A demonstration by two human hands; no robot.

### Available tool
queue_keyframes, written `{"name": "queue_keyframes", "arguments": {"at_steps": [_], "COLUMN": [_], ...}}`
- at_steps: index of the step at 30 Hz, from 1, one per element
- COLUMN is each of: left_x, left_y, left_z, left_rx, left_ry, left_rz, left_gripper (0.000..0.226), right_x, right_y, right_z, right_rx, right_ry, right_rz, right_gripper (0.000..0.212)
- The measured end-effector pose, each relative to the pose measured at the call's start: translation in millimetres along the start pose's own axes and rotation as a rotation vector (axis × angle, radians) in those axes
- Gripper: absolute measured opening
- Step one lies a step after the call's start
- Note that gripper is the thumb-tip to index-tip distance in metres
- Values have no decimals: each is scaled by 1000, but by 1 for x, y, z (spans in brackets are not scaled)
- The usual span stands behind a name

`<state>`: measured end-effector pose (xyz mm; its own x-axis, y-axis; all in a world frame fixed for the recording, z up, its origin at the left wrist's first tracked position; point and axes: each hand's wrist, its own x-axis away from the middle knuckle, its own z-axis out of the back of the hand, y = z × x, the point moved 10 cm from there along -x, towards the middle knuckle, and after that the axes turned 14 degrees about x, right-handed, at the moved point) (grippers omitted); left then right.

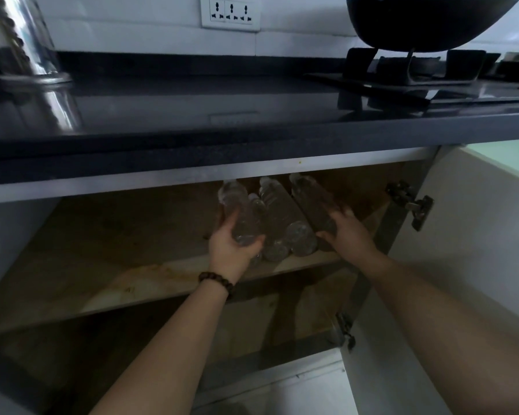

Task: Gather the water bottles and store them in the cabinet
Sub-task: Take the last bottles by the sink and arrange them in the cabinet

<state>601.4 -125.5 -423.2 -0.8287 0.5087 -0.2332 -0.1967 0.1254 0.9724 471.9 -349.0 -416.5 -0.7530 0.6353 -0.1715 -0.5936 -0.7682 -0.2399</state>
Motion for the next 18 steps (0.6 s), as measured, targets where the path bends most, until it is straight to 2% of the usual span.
{"name": "queue_keyframes", "arguments": {"at_steps": [5, 8, 10, 13, 18], "left_x": [-16, -28, -30, -28, -29], "left_y": [3, -2, -5, -23, -42], "left_z": [-44, -52, -49, -32, -25], "left_rx": [-150, -309, -295, -276, -273], "left_ry": [-182, -257, -291, -286, -244], "left_rz": [22, 43, 71, 122, 147], "left_gripper": [74, 88, 98, 112, 120], "right_x": [-2, -1, -2, -5, -10], "right_y": [3, 2, 3, 6, 16], "right_z": [2, 3, 5, 4, 6], "right_rx": [-31, -56, -72, -81, -66], "right_ry": [-10, 4, 12, -12, 5], "right_rz": [11, 37, 45, 38, -27], "right_gripper": [69, 70, 70, 69, 68]}}
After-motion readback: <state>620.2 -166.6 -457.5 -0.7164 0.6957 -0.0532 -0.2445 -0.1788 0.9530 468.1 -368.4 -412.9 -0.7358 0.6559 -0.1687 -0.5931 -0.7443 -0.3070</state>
